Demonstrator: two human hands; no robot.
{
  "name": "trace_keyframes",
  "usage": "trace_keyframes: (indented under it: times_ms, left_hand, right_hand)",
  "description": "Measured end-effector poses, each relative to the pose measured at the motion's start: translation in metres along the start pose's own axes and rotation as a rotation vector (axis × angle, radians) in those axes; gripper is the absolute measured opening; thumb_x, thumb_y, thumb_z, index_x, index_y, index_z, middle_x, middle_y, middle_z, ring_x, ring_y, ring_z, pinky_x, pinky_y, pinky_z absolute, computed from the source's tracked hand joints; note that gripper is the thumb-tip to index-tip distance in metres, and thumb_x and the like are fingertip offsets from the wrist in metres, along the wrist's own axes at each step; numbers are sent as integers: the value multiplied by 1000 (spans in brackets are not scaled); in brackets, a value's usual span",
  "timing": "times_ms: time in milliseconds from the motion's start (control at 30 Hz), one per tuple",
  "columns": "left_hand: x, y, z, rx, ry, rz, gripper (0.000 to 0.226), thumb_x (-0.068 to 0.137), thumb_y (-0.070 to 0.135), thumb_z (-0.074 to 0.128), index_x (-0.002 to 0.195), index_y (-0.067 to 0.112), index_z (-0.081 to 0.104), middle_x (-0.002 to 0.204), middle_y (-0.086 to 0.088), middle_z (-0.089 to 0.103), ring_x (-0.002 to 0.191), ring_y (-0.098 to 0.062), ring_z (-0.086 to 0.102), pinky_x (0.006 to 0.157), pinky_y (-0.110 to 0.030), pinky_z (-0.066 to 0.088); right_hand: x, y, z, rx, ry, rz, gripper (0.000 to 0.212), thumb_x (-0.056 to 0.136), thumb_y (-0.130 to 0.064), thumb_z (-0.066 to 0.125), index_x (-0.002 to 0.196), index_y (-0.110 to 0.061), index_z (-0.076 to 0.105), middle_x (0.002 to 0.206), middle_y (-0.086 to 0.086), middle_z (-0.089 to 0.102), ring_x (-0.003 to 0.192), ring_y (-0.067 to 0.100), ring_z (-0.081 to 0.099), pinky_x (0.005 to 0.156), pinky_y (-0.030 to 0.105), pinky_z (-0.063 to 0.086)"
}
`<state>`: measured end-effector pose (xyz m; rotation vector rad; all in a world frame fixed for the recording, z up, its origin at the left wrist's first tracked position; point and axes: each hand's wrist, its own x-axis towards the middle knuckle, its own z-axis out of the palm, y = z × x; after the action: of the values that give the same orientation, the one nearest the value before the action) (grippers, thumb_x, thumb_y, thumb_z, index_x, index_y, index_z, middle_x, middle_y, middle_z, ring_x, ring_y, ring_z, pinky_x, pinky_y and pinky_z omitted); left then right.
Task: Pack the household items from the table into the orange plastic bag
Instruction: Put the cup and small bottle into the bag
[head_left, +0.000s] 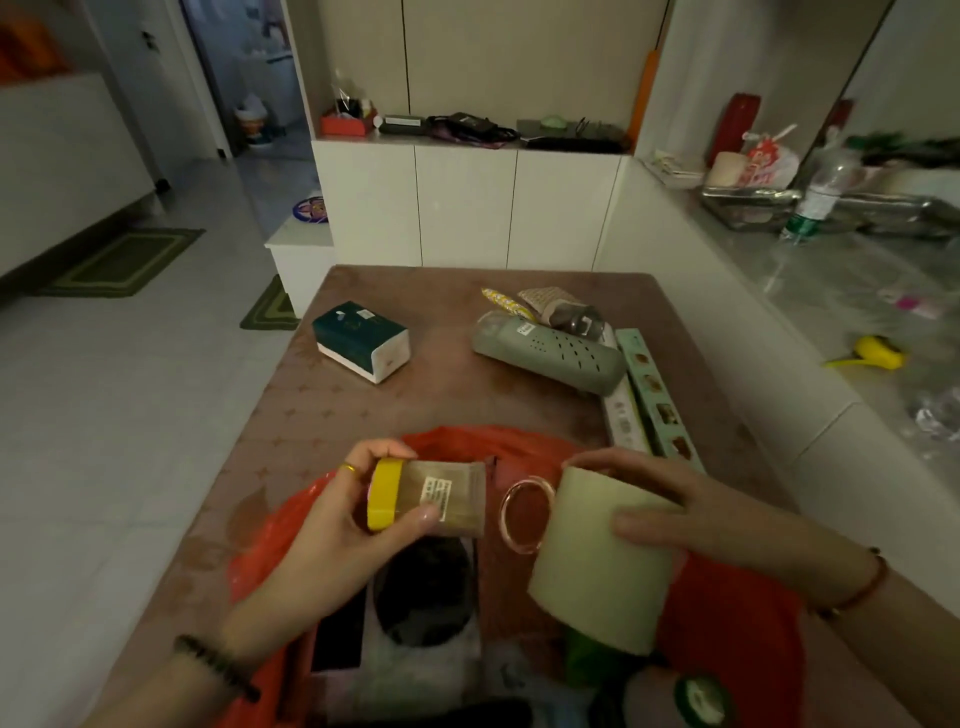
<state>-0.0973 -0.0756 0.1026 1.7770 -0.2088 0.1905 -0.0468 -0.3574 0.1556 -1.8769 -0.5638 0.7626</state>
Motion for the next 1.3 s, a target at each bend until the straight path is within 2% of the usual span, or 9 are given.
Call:
trace_keyframes:
  times_ms: [200,367,467,600,800,1000,1100,1200,1300]
  left_hand:
    - [-27,-8,24,167,-77,11,43,63,43,74,96,33,50,87,11,61,77,-4,59,67,-17,48]
    - [-43,-11,55,366,-277,133,39,68,42,74,94,40,45,96,15,53,86,1,55,70,-8,43]
    - [-52,-13,72,488,-460,244,40,75,44,69,104,28,47,106,11,48,91,-2,54,76,-22,49]
    - [-62,-16,89,642,-581,309,46,78,45,63,110,17,45,114,2,45,92,-14,54,71,-23,42]
    - [-71,-19,101,827,-804,340,51,80,50,57,117,18,43,115,-4,47,91,-25,54,76,-39,46]
    - [-66,-32,99,971,-711,266,43,91,44,43,120,12,48,117,-11,55,104,-26,52,86,-34,39]
    - [-65,-31,94,923,-706,329,40,93,40,40,120,12,53,118,-8,57,105,-24,53,87,-34,42]
    - [-64,-22,77,790,-608,364,35,92,39,43,111,16,60,110,-3,62,98,-17,57,85,-31,46]
    - [-46,-19,44,876,-265,494,32,84,38,48,105,19,64,108,-1,66,102,-16,60,90,-26,40]
  right_hand:
    - [-10,31,16,-708,483,-12,82,59,-50,78,130,-40,38,124,-7,36,115,10,42,96,27,42]
    - [-12,32,30,-1178,469,-38,92,63,-42,77,140,-32,29,138,8,31,128,27,31,98,44,38]
    - [-12,33,36,-1380,453,-63,88,64,-22,78,139,-30,33,142,15,34,132,35,32,104,58,28]
    - [-8,44,33,-1522,374,-16,91,74,-8,66,144,-34,14,150,14,19,140,32,16,110,58,13]
    - [12,45,29,-1750,183,-184,93,65,-16,76,143,-29,26,147,17,35,136,36,31,108,62,3]
    - [30,40,19,-1637,84,-171,82,81,-15,62,146,-31,14,158,9,-1,144,33,-5,110,48,-12]
    - [14,29,12,-1477,359,-279,75,75,-28,71,140,-28,34,155,12,18,143,34,13,112,49,0]
    - [-13,33,-7,-1228,809,-50,88,67,-31,76,142,-21,30,150,21,26,137,43,24,110,57,19]
    - [-33,48,-27,-849,705,256,75,74,-35,71,137,-12,36,135,17,48,119,33,50,94,38,42]
